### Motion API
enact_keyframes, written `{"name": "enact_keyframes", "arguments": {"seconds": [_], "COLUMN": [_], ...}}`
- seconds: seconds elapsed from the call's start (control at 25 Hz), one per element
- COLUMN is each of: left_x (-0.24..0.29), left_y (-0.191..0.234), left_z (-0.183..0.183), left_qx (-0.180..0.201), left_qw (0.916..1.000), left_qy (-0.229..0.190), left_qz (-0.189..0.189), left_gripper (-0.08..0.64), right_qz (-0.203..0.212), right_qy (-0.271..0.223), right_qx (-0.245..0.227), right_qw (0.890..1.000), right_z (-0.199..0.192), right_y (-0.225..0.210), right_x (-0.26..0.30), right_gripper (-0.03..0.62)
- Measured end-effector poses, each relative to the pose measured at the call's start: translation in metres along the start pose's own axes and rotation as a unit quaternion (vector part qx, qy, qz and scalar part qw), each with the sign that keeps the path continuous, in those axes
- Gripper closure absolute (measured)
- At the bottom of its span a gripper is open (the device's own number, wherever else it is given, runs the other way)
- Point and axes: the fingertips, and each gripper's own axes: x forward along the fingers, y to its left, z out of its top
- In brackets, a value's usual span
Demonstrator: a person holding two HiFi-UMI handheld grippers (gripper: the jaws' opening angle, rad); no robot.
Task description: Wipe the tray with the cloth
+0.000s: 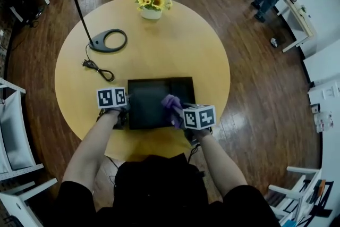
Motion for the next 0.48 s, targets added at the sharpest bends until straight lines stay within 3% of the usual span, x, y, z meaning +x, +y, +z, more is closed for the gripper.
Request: {"name": "enact_keyframes", "arguments": {"seconds": [0.16, 0.36, 0.48], "left_x": [-0.019, -0.018, -0.017], "left_y": [-0.015, -0.021, -0.019], "left_z": [-0.021, -0.049, -0.047], "left_qx": [0.053, 0.129, 0.129], "left_qw": [0.9985, 0.9901, 0.9898], "left_qy": [0.011, 0.042, 0.036], "left_qz": [0.008, 0.035, 0.047], "left_gripper": [0.393, 0.393, 0.400], "right_qz": [-0.031, -0.063, -0.078], "right_qy": [-0.005, 0.019, 0.043], "right_qx": [-0.034, -0.096, -0.118], "right_qw": [0.999, 0.993, 0.989], "right_z": [0.032, 0.070, 0.077], "right_y": [-0.027, -0.044, -0.049], "right_x": [-0.004, 0.010, 0.025], "right_gripper": [0.491, 0.491, 0.491]}}
